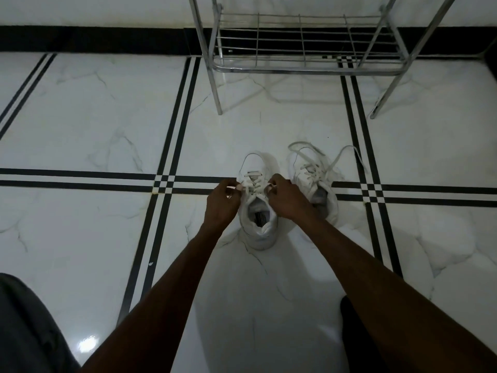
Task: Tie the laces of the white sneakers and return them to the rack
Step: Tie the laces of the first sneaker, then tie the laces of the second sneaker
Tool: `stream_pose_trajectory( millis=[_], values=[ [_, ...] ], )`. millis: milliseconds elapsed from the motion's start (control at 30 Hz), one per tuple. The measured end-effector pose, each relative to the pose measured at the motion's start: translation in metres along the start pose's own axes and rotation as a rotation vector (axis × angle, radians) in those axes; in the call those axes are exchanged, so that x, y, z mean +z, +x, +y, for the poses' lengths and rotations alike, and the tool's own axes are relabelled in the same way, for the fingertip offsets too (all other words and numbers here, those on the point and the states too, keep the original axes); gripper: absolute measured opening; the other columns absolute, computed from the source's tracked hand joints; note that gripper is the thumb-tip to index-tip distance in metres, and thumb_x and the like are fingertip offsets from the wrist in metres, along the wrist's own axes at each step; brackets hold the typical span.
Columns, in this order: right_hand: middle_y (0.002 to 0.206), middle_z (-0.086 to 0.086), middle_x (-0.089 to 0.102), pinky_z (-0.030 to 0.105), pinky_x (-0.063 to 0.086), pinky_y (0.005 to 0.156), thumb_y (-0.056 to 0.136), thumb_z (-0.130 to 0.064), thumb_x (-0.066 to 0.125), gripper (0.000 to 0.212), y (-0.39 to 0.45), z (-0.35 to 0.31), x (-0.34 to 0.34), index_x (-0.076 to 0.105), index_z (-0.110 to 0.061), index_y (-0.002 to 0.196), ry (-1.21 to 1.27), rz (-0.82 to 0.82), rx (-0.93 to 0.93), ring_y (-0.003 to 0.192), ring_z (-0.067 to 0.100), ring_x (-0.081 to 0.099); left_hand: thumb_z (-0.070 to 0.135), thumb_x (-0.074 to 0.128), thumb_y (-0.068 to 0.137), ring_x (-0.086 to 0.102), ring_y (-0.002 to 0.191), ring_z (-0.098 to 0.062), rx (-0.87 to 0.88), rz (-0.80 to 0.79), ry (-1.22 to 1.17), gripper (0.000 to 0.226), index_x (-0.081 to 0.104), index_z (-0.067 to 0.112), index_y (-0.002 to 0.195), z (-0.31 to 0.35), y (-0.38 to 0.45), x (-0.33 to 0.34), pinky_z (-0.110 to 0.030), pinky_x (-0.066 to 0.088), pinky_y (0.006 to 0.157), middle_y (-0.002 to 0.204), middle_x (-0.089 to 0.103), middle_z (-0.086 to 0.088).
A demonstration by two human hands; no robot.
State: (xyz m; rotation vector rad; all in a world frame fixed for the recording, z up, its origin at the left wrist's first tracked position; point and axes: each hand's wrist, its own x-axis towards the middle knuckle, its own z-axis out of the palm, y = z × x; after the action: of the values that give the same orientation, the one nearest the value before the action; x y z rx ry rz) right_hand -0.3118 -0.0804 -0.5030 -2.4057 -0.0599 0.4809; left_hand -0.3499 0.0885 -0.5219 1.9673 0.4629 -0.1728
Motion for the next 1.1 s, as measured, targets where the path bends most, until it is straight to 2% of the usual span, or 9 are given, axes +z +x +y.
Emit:
stream_pose_trajectory(
  millis=[167,333,433,533,633,733,833,933,1100],
  values=[
    [0.103,0.007,0.065,0.047,0.057,0.085,0.098,-0.031,0.052,0.023,-0.004,0.004,0.01,0.059,-0.01,0.107,0.293,-0.011,0.1,0.096,0.029,0.065,0.049,0.048,0.103,0.069,0.106,-0.026,-0.19,-0.057,-0.277,0.04,0.07,0.021,0.12,-0.004,-0.005,-0.003,-0.043,0.062,0.086,0.116,0.072,-0.009],
    [0.1,0.007,0.07,0.052,0.062,0.08,0.094,-0.038,0.055,0.021,0.0,-0.015,0.021,0.062,-0.019,0.101,0.421,-0.074,0.124,0.094,0.027,0.069,0.05,0.046,0.103,0.067,0.107,-0.021,-0.188,-0.026,-0.296,0.042,0.072,0.02,0.117,-0.006,0.0,-0.026,-0.039,0.058,0.088,0.108,0.073,-0.001],
    [0.098,0.004,0.071,0.047,0.061,0.079,0.093,-0.036,0.057,0.016,0.0,-0.022,0.025,0.061,-0.022,0.099,0.376,-0.092,0.082,0.092,0.027,0.069,0.054,0.043,0.103,0.068,0.109,-0.025,-0.133,-0.033,-0.22,0.049,0.073,0.019,0.119,-0.009,0.002,-0.037,-0.048,0.055,0.1,0.114,0.074,-0.006],
    [0.099,0.001,0.069,0.042,0.056,0.078,0.093,-0.024,0.06,0.018,0.0,-0.018,0.017,0.065,-0.016,0.108,0.305,-0.071,0.034,0.087,0.025,0.066,0.046,0.04,0.106,0.065,0.112,-0.03,-0.068,-0.006,-0.032,0.05,0.07,0.01,0.122,-0.001,0.002,-0.035,-0.044,0.051,0.098,0.118,0.072,-0.014],
    [0.115,0.005,0.068,0.033,0.054,0.083,0.091,-0.014,0.065,0.028,0.0,-0.011,0.0,0.066,-0.009,0.118,0.216,-0.009,0.008,0.106,0.023,0.066,0.035,0.052,0.101,0.066,0.115,-0.032,0.127,0.17,0.275,0.042,0.069,0.003,0.122,0.015,0.003,-0.027,-0.036,0.048,0.102,0.123,0.071,-0.018],
    [0.106,0.011,0.075,0.036,0.059,0.082,0.087,-0.009,0.068,0.018,0.0,0.001,-0.021,0.073,-0.008,0.103,0.181,0.131,0.011,0.097,0.028,0.072,0.024,0.059,0.095,0.071,0.105,-0.029,0.318,0.229,0.35,0.03,0.074,0.004,0.111,0.042,0.005,-0.009,-0.042,0.049,0.104,0.114,0.076,-0.015],
    [0.088,0.008,0.078,0.035,0.063,0.075,0.085,-0.006,0.068,0.01,-0.003,0.017,-0.048,0.077,-0.008,0.089,0.222,0.296,0.015,0.08,0.02,0.074,0.02,0.059,0.099,0.07,0.081,-0.02,0.388,0.104,0.285,0.023,0.076,0.005,0.098,0.071,0.001,0.025,-0.018,0.051,0.081,0.093,0.077,-0.007],
    [0.089,0.003,0.079,0.007,0.048,0.07,0.086,-0.01,0.07,0.009,-0.011,0.037,-0.073,0.079,-0.011,0.089,0.141,0.415,0.014,0.08,0.011,0.071,0.025,0.06,0.098,0.069,0.08,-0.015,0.288,-0.09,0.203,0.026,0.076,0.007,0.108,0.081,0.0,0.061,-0.027,0.056,0.078,0.097,0.076,-0.003],
    [0.092,0.008,0.078,0.023,0.05,0.075,0.085,-0.017,0.071,0.011,-0.021,0.087,-0.091,0.076,-0.008,0.09,0.131,0.485,0.172,0.088,0.022,0.072,0.025,0.07,0.092,0.072,0.094,-0.023,0.284,-0.202,0.242,0.03,0.072,0.008,0.117,0.081,-0.003,0.11,-0.03,0.054,0.085,0.112,0.071,-0.011]
  ],
)
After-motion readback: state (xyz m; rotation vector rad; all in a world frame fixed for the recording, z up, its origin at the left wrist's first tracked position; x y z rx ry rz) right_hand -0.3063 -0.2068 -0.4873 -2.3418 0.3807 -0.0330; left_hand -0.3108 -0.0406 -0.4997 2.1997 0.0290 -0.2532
